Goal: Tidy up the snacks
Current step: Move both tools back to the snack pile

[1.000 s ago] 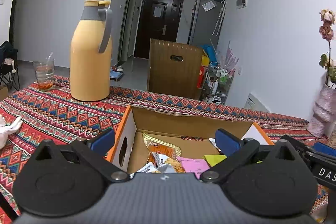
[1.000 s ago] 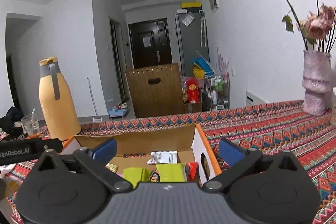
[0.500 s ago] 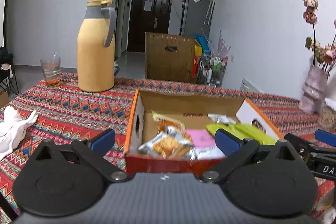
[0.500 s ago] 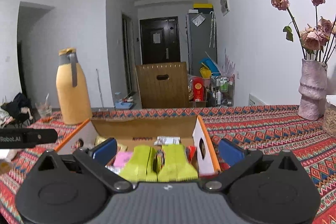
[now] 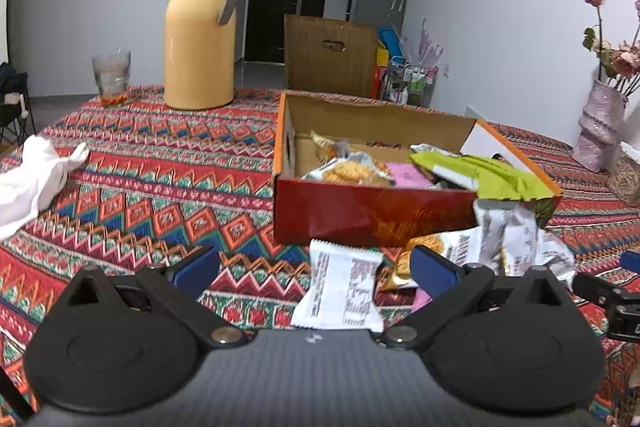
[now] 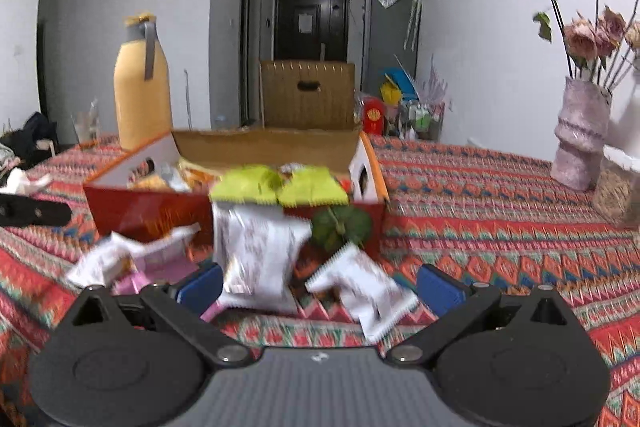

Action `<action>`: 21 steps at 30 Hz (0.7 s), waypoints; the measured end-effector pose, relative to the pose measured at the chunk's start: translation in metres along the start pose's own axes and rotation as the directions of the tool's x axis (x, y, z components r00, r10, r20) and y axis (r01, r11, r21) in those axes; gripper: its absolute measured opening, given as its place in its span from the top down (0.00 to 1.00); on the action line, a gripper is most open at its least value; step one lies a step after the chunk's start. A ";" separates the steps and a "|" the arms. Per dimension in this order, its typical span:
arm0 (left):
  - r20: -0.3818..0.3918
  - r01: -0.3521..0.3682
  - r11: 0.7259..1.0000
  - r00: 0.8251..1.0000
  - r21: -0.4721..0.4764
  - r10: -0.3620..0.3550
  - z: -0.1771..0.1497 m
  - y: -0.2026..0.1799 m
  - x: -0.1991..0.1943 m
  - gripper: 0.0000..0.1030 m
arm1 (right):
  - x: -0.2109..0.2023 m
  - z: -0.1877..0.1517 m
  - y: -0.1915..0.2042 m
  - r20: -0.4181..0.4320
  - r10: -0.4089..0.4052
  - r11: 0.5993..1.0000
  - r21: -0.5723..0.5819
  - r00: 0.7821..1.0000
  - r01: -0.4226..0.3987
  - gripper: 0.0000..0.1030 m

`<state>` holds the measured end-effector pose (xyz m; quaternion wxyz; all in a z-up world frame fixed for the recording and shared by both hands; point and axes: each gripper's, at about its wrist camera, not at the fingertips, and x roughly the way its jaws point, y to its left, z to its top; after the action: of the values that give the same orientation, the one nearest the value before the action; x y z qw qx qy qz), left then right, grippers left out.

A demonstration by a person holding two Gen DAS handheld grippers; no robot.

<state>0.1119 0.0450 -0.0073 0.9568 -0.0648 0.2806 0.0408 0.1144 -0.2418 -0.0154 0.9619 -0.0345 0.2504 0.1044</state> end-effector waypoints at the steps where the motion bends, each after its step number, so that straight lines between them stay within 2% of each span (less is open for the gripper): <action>1: 0.000 -0.008 1.000 1.000 -0.002 0.008 -0.003 0.001 0.003 0.00 | 0.000 -0.003 -0.002 -0.011 -0.006 1.000 0.002 1.000 0.006 0.00; 4: 0.008 -0.023 1.000 1.000 0.005 0.023 -0.008 0.001 0.008 0.00 | 0.003 -0.007 -0.008 -0.034 -0.026 1.000 0.002 0.999 0.026 0.00; 9: 0.019 -0.010 1.000 1.000 0.004 0.010 -0.014 0.003 0.009 0.00 | 0.013 -0.005 -0.015 -0.056 -0.060 0.997 -0.046 0.997 0.057 0.00; 21: 0.009 -0.004 1.000 1.000 -0.008 0.004 -0.017 0.005 0.013 0.00 | 0.088 0.005 -0.029 -0.203 -0.119 0.985 -0.148 0.972 0.090 0.00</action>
<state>0.1131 0.0480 -0.0284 0.9576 -0.0680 0.2764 0.0440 0.1982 -0.2529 -0.0534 0.9293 -0.1249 0.3412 0.0662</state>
